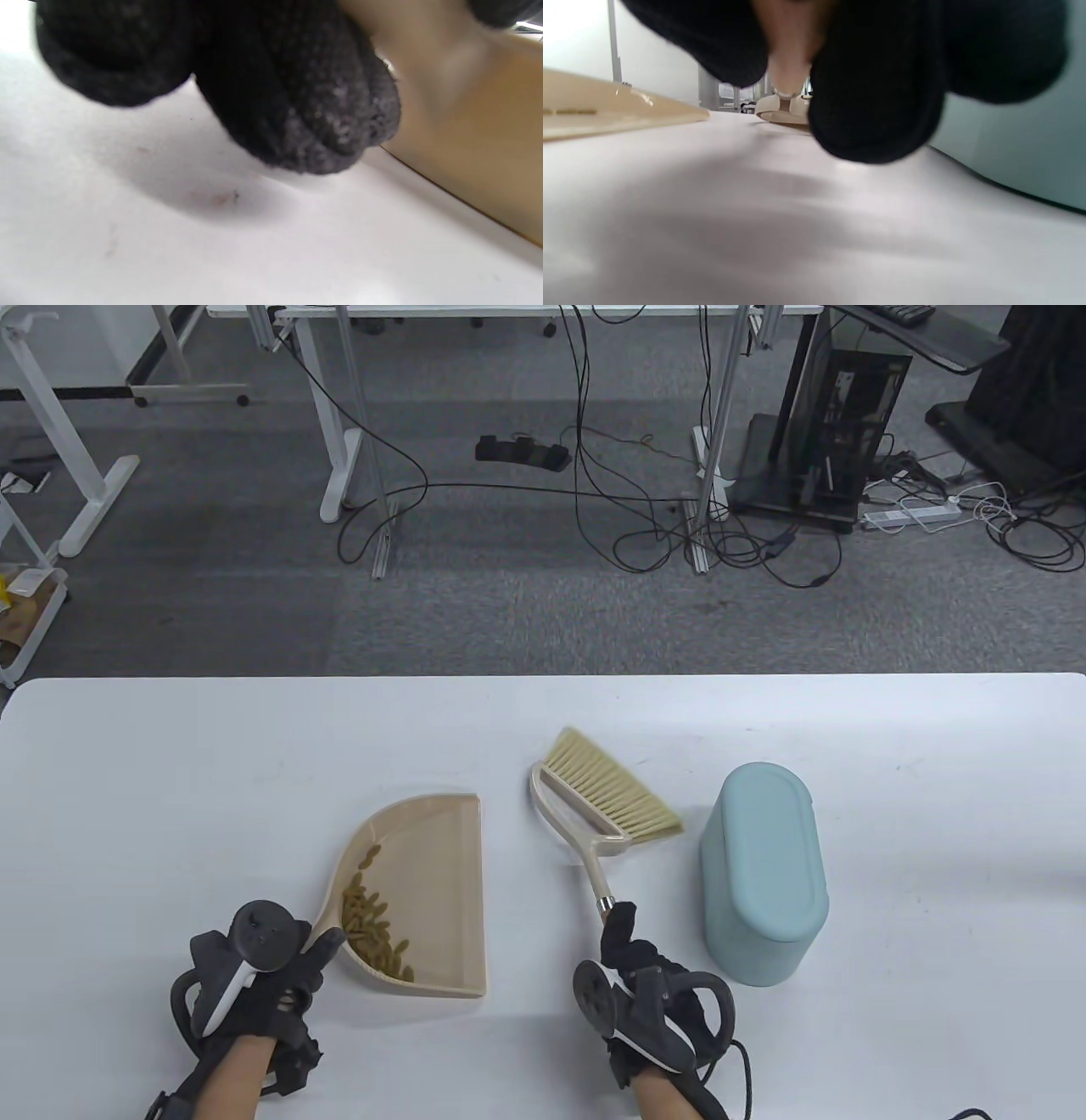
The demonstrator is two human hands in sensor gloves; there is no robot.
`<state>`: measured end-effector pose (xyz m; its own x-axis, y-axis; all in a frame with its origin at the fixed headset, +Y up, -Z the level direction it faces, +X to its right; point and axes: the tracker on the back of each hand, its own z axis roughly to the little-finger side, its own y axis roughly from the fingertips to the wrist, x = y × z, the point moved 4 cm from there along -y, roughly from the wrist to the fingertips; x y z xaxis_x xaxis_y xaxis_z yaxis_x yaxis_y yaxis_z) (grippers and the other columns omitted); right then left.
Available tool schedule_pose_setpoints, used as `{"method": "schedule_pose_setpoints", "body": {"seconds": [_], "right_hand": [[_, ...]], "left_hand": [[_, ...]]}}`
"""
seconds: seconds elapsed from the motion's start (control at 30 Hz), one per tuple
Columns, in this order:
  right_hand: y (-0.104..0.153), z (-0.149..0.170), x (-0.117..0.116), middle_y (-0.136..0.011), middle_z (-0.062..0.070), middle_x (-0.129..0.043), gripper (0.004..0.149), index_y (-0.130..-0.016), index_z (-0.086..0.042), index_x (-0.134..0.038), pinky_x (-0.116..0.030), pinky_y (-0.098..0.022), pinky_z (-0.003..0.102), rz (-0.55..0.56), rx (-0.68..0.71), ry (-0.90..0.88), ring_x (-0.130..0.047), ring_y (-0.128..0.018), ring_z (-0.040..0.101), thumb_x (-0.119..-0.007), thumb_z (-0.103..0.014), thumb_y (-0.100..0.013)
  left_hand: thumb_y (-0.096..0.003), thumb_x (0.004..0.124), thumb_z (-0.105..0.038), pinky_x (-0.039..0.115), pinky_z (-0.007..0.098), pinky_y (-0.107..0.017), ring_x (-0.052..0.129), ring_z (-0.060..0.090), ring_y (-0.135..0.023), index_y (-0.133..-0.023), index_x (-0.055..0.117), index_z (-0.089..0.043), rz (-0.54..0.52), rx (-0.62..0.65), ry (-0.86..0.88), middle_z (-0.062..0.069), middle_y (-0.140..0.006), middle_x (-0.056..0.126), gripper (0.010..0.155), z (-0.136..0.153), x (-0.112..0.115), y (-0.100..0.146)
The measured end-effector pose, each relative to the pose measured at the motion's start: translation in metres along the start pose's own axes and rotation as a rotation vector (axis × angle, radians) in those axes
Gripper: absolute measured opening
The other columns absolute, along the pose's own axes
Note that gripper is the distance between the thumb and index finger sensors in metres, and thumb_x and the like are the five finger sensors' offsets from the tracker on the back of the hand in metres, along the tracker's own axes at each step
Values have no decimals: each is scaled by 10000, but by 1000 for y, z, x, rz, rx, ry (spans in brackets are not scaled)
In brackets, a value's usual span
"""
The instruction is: Sweep raisins on the table into the desktop trash can
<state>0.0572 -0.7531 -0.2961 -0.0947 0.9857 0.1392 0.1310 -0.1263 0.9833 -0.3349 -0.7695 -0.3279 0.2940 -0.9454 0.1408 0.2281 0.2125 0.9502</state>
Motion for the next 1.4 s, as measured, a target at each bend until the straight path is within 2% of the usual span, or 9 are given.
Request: {"method": "schedule_pose_setpoints", "body": {"seconds": [0.53, 0.7, 0.73, 0.8, 0.93, 1.1, 1.23, 1.3, 1.4], "right_hand": [[-3, -39, -26, -842, 307, -847, 703, -1080, -40, -465, -828, -363, 477, -265, 123, 160, -995, -349, 278, -739, -369, -522], [1, -13, 32, -1013, 347, -615, 785, -1111, -125, -469, -741, -490, 589, 89, 57, -45, -948, -598, 403, -775, -475, -478], [3, -7, 43, -1084, 339, -428, 824, -1122, -125, -413, -651, -573, 644, 130, 44, -76, -838, -761, 475, -775, -491, -478], [5, 7, 61, -1156, 151, -86, 863, -1136, -193, -290, -120, -646, 765, 181, 5, -124, -163, -1088, 465, -794, -464, -489], [-1, 52, 72, -1173, 126, -43, 939, -1140, -228, -199, 9, -597, 751, 182, -106, -63, -35, -1087, 437, -798, -527, -481], [-12, 109, 43, -1164, 132, 7, 1011, -1137, -236, -131, 21, -594, 751, 13, -270, -21, 25, -1074, 430, -802, -585, -466], [-14, 121, 21, -1192, 120, -77, 974, -1143, -219, -205, -19, -610, 766, 32, -273, -108, -63, -1103, 428, -803, -577, -462], [-15, 121, 23, -1197, 170, -291, 933, -1143, -177, -320, -215, -651, 793, 117, -262, -99, -316, -1097, 482, -807, -565, -449], [-15, 122, 24, -1197, 175, -296, 902, -1143, -160, -330, -237, -663, 784, 95, -255, -125, -305, -1092, 488, -788, -555, -473]], "left_hand": [[-466, 586, -704, 898, 331, -248, 1072, 66, -241, -853, 796, -205, -7, 3, 14, -70, -541, 1014, 666, 0, 2, -2], [-467, 586, -704, 897, 332, -249, 1072, 69, -244, -854, 796, -204, -4, 2, 19, -70, -542, 1014, 666, 0, 2, -2], [-467, 585, -705, 897, 333, -250, 1072, 68, -245, -854, 796, -204, -4, 2, 19, -70, -543, 1013, 667, 0, 2, -2], [-465, 587, -704, 897, 334, -252, 1072, 71, -247, -854, 796, -204, -4, 1, 21, -68, -544, 1014, 667, 0, 2, -2], [-464, 587, -704, 897, 336, -253, 1073, 73, -249, -854, 797, -204, -5, 0, 23, -67, -545, 1014, 668, 1, 2, -2], [-465, 586, -704, 895, 338, -259, 1072, 76, -254, -856, 795, -205, -2, -1, 23, -67, -550, 1012, 668, 1, 2, -2], [-463, 586, -704, 893, 342, -264, 1072, 80, -259, -858, 794, -207, 2, 0, 19, -66, -552, 1012, 669, 0, 2, -3], [-462, 585, -705, 894, 342, -263, 1072, 80, -258, -857, 795, -206, 0, 1, 20, -66, -552, 1012, 670, 1, 2, -3], [-463, 585, -706, 894, 341, -263, 1072, 79, -257, -857, 794, -207, 1, 0, 21, -67, -552, 1012, 670, 1, 2, -3]]}}
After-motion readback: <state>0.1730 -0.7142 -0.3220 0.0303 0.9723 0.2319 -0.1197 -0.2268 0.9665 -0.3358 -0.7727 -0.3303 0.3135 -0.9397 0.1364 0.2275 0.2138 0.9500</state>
